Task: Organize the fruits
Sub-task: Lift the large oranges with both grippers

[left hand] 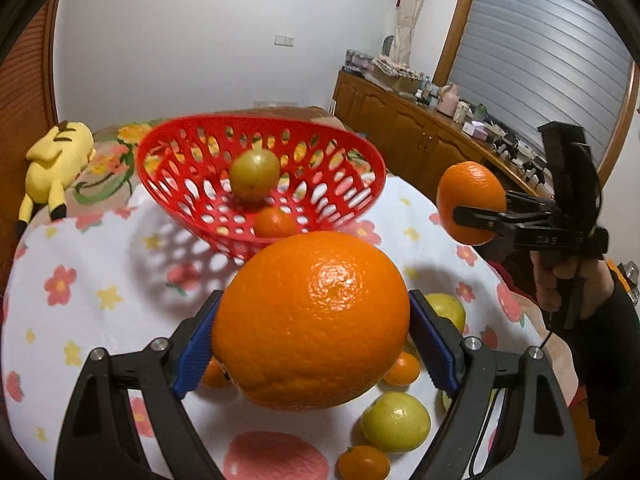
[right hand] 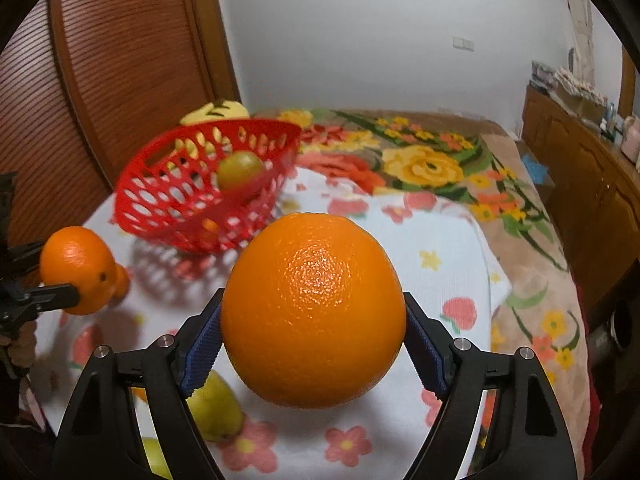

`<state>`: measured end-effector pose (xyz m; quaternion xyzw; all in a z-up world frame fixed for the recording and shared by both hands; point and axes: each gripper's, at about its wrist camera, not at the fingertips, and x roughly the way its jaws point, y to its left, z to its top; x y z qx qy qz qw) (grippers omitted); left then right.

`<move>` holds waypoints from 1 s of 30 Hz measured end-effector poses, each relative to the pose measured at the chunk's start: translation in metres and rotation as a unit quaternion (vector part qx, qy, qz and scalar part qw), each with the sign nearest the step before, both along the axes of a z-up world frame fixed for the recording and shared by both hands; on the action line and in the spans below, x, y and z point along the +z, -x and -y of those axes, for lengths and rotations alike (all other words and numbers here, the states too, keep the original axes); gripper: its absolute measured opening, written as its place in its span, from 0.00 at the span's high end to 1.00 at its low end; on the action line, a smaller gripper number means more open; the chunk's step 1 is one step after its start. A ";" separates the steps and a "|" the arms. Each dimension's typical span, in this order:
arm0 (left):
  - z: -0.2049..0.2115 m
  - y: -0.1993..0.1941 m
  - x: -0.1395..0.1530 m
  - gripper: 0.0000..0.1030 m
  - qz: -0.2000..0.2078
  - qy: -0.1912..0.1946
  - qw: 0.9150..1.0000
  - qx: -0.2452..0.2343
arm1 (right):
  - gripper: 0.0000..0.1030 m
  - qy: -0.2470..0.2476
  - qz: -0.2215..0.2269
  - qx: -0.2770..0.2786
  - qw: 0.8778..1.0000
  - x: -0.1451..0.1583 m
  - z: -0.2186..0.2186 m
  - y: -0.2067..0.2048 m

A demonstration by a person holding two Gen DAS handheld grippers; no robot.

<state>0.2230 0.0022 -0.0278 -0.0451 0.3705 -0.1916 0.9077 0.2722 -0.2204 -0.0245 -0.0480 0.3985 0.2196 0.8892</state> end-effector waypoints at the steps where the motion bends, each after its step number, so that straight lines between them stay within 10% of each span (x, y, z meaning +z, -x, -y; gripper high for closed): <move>1: -0.001 0.001 0.004 0.16 0.005 -0.001 1.000 0.001 | 0.19 0.000 0.005 0.001 1.000 0.006 -0.002 0.002; 30: -0.028 -0.029 0.045 0.16 0.038 -0.005 0.999 0.029 | 0.19 -0.020 0.034 0.077 0.996 0.068 -0.070 -0.003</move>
